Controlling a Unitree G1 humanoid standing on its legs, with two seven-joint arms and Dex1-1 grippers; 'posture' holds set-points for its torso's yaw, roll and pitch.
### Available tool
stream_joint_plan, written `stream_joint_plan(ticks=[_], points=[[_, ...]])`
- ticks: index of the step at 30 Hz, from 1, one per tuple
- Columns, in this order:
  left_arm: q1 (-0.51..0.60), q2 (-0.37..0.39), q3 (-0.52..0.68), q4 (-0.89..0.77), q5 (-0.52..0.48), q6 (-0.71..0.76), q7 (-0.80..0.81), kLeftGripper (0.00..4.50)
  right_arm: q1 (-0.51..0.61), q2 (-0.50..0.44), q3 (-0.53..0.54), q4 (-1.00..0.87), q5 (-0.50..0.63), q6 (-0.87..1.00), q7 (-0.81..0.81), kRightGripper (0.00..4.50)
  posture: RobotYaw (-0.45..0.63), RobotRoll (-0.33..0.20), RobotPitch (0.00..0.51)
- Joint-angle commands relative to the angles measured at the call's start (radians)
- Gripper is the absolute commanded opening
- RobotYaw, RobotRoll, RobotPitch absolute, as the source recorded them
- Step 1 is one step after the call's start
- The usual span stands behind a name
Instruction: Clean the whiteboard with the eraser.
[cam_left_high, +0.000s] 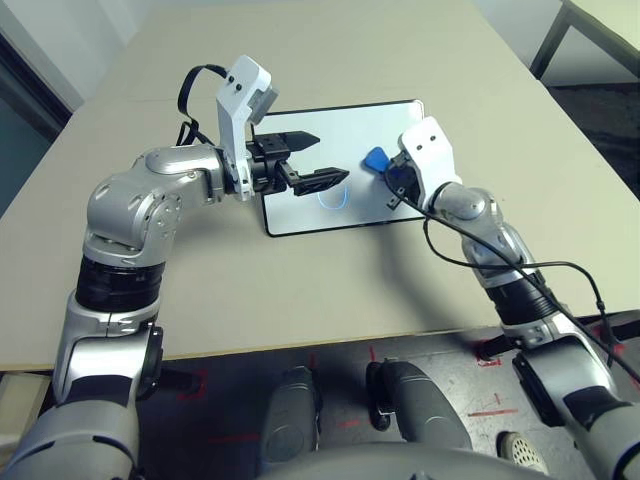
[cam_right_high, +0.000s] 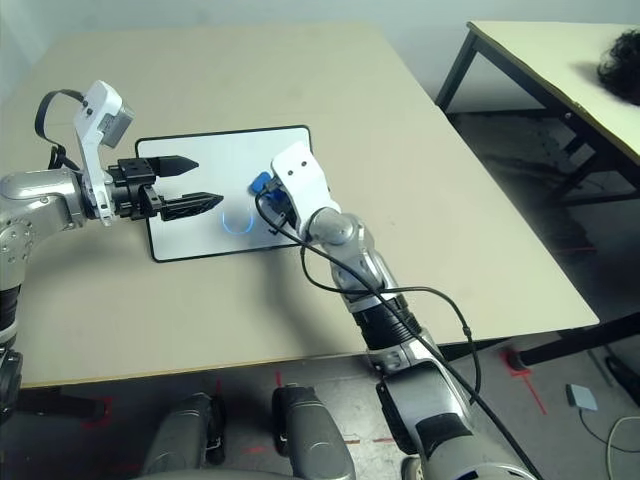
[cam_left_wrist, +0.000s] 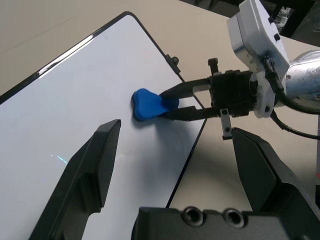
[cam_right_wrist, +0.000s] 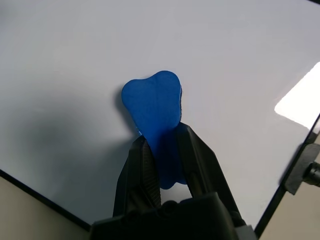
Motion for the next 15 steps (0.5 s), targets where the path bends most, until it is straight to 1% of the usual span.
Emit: stream_joint_plan(ticks=[1,6,15], points=[[-0.001,0.005,-0.009,-0.005,0.002,0.007,-0.004,4.50,0.038,0.010,0.044,0.093,-0.003,0.025,0.020,0.69,-0.03,0.000,0.161],[0.001,0.007,-0.007,-0.009,0.001,0.011,-0.003,4.50,0.019,-0.005,0.016,0.166,-0.010,-0.029,-0.009,0.69,-0.02,0.000,0.164],[-0.007,0.010,-0.010,-0.004,0.002,0.010,-0.010,4.50,-0.042,-0.071,-0.071,0.253,-0.009,-0.086,-0.069,0.69,-0.03,0.000,0.164]])
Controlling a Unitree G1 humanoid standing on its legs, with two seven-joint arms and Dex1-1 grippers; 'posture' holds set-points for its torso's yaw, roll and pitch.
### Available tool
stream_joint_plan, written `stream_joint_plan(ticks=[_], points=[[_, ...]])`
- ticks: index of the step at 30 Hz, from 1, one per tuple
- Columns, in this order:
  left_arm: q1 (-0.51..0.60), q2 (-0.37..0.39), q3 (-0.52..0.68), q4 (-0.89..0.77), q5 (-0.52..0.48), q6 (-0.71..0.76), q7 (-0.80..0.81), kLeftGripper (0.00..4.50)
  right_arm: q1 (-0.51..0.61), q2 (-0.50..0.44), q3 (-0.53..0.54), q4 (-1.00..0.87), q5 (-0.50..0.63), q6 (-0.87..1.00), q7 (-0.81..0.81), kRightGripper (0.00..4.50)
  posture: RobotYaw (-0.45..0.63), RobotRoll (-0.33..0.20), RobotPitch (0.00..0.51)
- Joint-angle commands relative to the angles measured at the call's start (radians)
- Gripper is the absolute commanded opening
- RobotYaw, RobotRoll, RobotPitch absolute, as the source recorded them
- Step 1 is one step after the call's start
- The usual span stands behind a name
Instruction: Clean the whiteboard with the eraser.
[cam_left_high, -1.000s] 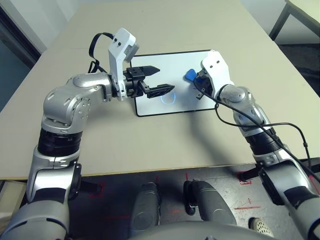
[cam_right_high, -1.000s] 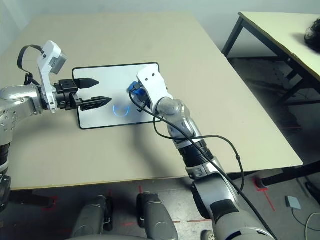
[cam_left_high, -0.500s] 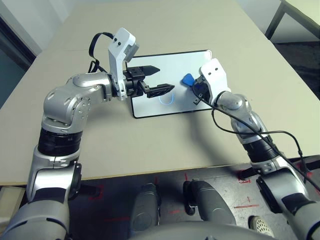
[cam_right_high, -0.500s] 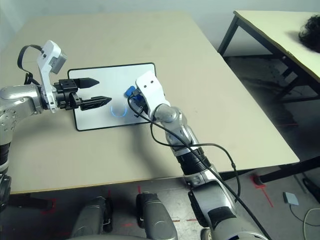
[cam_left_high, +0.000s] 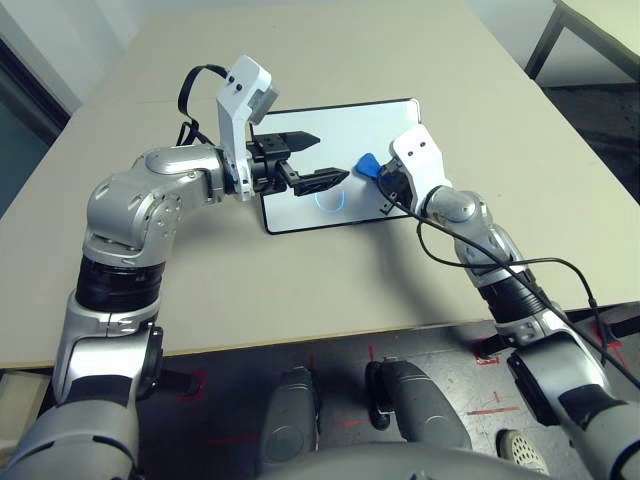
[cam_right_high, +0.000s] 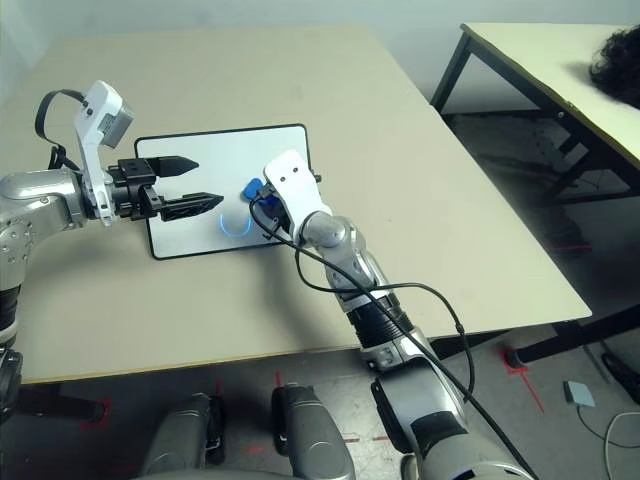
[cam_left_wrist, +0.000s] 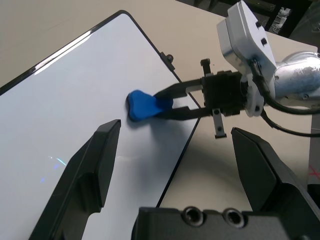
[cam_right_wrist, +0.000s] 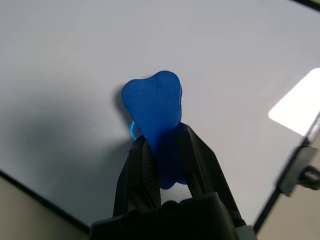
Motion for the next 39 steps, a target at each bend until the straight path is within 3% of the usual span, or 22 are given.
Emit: stream_joint_plan(ticks=[1,17,27,32,39], points=[[-0.008,0.009,-0.011,0.000,0.003,0.005,-0.010,4.50,0.015,-0.030,-0.036,0.108,-0.010,0.028,-0.034,0.69,-0.03,0.000,0.163],[-0.019,0.003,-0.019,0.018,0.013,-0.005,-0.019,4.50,0.116,0.045,0.077,-0.005,-0.026,0.060,0.038,0.69,-0.03,0.000,0.159],[-0.012,-0.007,-0.017,0.013,0.014,-0.010,-0.010,4.50,0.123,0.031,0.076,-0.030,-0.028,0.077,0.064,0.69,-0.03,0.000,0.151],[-0.008,-0.024,0.006,0.018,0.025,-0.039,0.020,4.50,0.087,0.017,0.000,-0.108,0.019,0.150,0.078,0.69,-0.02,0.000,0.148],[-0.026,-0.082,0.118,0.063,0.054,-0.145,0.150,4.50,-0.038,-0.030,-0.183,-0.393,0.127,0.479,0.089,0.69,0.00,0.000,0.151]])
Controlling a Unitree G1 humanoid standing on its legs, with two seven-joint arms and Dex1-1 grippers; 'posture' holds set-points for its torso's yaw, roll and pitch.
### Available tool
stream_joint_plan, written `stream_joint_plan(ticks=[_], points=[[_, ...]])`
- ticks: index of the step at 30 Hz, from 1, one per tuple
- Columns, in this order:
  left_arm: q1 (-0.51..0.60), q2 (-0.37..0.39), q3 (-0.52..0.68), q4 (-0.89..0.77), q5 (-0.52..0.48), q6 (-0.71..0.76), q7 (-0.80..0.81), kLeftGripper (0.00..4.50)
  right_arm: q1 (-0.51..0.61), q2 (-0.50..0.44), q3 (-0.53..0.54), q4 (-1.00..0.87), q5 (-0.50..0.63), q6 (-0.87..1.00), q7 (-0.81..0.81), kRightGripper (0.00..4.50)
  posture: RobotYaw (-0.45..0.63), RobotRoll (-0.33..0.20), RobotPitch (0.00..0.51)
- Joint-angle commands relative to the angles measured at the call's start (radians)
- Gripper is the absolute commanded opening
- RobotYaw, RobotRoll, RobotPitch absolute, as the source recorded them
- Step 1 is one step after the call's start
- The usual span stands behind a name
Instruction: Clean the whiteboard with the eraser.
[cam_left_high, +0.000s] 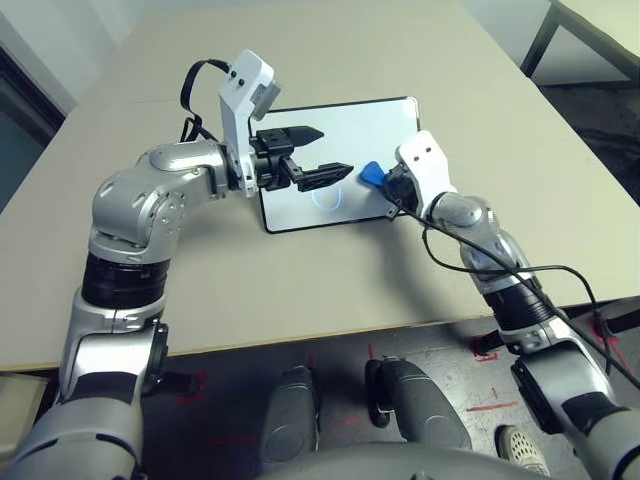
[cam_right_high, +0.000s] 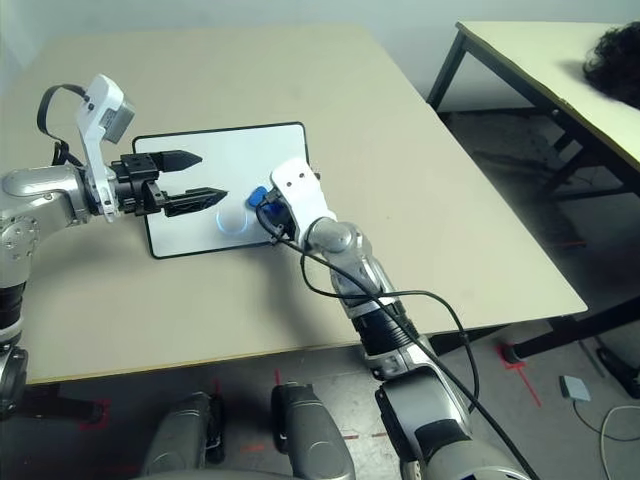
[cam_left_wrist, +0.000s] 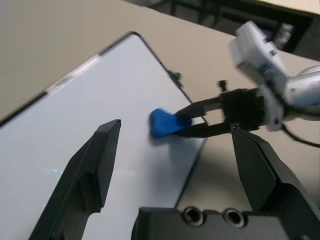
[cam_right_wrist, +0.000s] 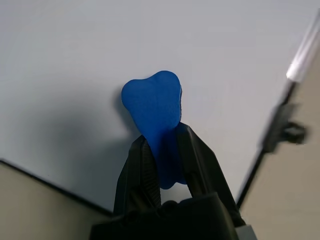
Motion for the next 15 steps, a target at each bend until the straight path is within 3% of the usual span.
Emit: stream_joint_plan(ticks=[1,7,15], points=[[-0.021,-0.035,0.089,0.042,0.040,-0.099,0.100,4.50,-0.085,-0.037,-0.104,-0.134,0.050,0.192,-0.012,0.68,0.00,0.000,0.150],[-0.017,-0.028,0.253,0.166,0.159,-0.362,0.280,4.50,-0.150,-0.125,-0.218,-0.185,0.067,0.382,-0.071,0.68,0.01,0.000,0.147],[0.113,0.038,0.395,0.373,0.261,-0.645,0.385,4.50,-0.061,-0.188,-0.263,-0.016,0.093,0.413,-0.126,0.68,0.02,0.000,0.145]])
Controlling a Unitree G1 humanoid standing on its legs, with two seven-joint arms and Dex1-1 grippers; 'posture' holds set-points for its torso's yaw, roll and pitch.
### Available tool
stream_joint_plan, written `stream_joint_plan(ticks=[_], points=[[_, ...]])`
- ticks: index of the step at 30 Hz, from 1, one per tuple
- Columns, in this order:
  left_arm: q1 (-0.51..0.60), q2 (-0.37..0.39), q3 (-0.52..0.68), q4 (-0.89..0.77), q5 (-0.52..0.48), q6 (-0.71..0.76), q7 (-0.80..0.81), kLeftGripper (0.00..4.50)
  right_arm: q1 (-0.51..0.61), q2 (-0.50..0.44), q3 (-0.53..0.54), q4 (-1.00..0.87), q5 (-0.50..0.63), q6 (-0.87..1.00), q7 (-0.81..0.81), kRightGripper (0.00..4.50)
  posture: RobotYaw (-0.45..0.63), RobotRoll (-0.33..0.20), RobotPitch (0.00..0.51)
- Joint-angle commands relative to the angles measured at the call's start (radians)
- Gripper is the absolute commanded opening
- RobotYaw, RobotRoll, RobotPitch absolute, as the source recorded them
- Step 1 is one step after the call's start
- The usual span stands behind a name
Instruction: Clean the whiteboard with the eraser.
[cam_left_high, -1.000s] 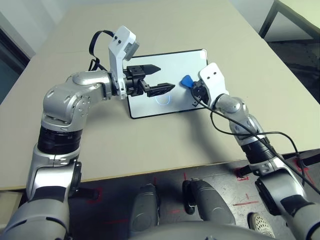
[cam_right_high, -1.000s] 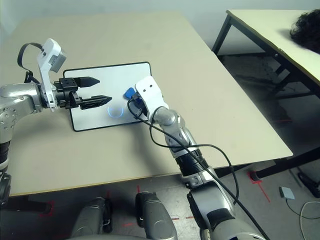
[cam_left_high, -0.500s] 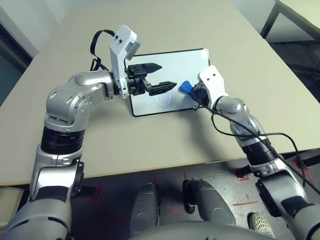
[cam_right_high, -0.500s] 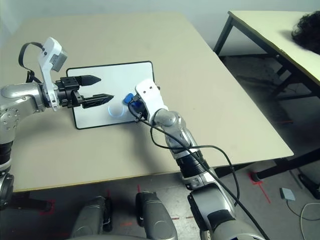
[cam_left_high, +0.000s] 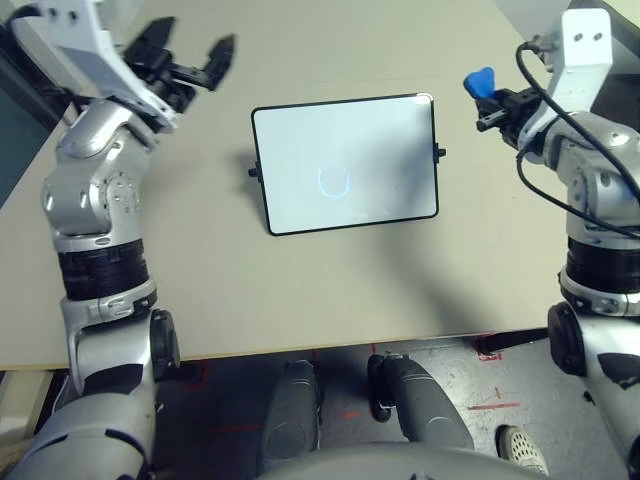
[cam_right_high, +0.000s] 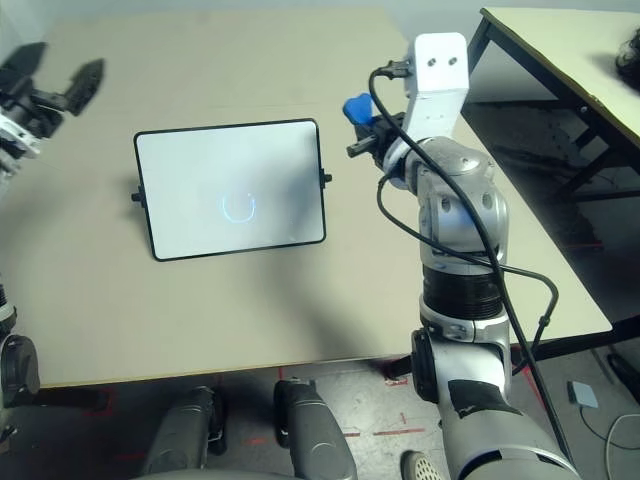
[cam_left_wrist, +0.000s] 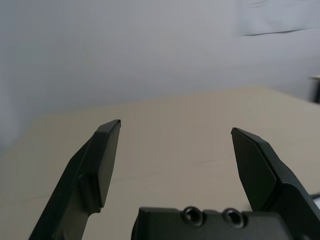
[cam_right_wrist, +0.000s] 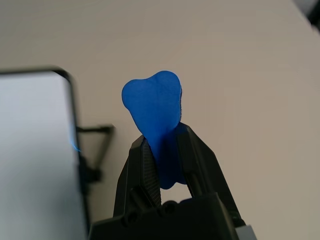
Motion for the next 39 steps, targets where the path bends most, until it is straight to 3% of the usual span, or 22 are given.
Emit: stream_joint_plan(ticks=[1,10,24,25,34,39], points=[[0.062,0.013,0.042,0.080,0.030,-0.091,0.022,4.50,0.036,-0.007,-0.008,0.074,0.027,0.009,-0.014,0.68,0.02,0.000,0.144],[0.198,-0.029,0.056,0.181,0.018,-0.176,0.040,4.50,0.064,0.025,0.004,0.176,0.074,-0.005,-0.044,0.67,0.02,0.000,0.143],[0.140,-0.063,0.005,0.235,0.009,-0.155,0.022,4.50,0.092,0.042,0.013,0.254,0.121,0.021,-0.060,0.67,0.01,0.000,0.145],[0.137,-0.064,0.002,0.237,0.009,-0.155,0.021,4.50,0.090,0.041,0.005,0.252,0.128,0.020,-0.061,1.42,0.01,0.000,0.145],[0.130,-0.058,0.001,0.199,0.005,-0.155,0.026,4.50,0.079,-0.029,-0.160,0.094,0.244,0.005,-0.029,4.40,0.01,0.000,0.154],[0.145,-0.055,0.024,0.194,0.019,-0.190,0.063,4.50,0.092,-0.072,-0.265,0.229,0.233,-0.272,-0.088,4.49,0.00,0.000,0.170]])
